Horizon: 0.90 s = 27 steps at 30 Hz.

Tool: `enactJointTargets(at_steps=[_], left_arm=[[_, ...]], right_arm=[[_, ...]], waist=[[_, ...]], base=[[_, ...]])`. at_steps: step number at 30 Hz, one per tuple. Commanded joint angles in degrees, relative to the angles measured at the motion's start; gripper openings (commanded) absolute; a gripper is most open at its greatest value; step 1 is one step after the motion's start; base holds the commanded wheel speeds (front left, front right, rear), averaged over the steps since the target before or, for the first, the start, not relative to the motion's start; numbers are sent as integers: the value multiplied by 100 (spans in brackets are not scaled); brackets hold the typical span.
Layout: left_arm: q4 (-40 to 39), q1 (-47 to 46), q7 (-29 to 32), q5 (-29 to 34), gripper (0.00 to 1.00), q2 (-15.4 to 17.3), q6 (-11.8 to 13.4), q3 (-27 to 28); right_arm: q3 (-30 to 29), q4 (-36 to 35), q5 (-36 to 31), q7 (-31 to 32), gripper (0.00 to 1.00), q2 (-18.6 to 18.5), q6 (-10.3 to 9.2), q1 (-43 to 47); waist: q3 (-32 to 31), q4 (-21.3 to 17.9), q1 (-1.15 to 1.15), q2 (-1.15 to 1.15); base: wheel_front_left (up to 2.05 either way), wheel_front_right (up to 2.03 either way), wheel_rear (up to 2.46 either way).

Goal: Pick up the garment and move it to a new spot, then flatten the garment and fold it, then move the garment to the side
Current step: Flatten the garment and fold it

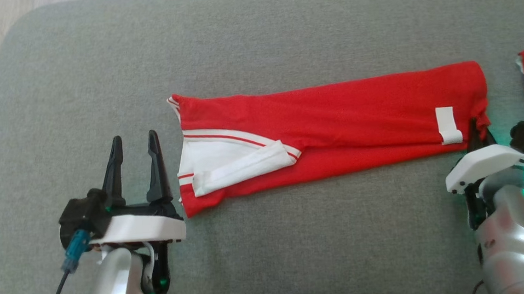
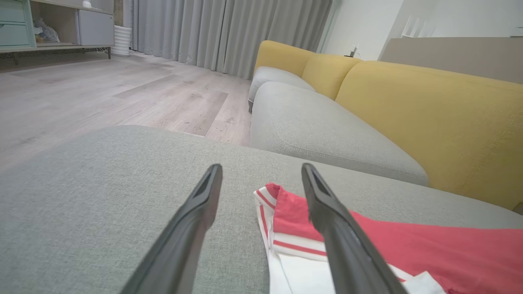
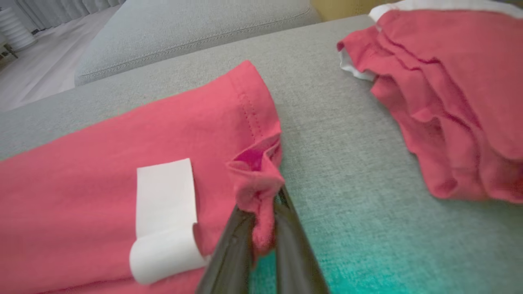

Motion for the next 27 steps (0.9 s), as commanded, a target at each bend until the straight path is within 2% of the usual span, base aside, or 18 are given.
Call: enactJointTargets(at_steps=[1, 9, 15, 21, 27], left_arm=[[-171, -173, -46, -17, 100, 23, 4, 192], [-146, -43, -46, -314, 100, 22, 33, 138], [-110, 93, -46, -366, 100, 22, 42, 153], [-91, 186, -46, -517, 100, 22, 38, 125], [-56, 227, -46, -480, 100, 22, 34, 88]], right_arm=[[-20, -154, -160, -73, 0, 23, 37, -33], [-944, -934, -699, -104, 0, -213, 37, 110], [-931, -1490, -733, 87, 0, -146, 37, 130], [-99, -1844, -252, 303, 0, 10, 37, 76], [1936, -1879, 1463, 537, 0, 21, 37, 123]], waist=[[-52, -52, -1, 0], [-370, -119, -1, 0], [-616, -89, -1, 0], [-878, 74, -1, 0], [-1070, 331, -1, 0]], base=[[0, 0, 0], [0, 0, 0], [0, 0, 0], [0, 0, 0], [0, 0, 0]])
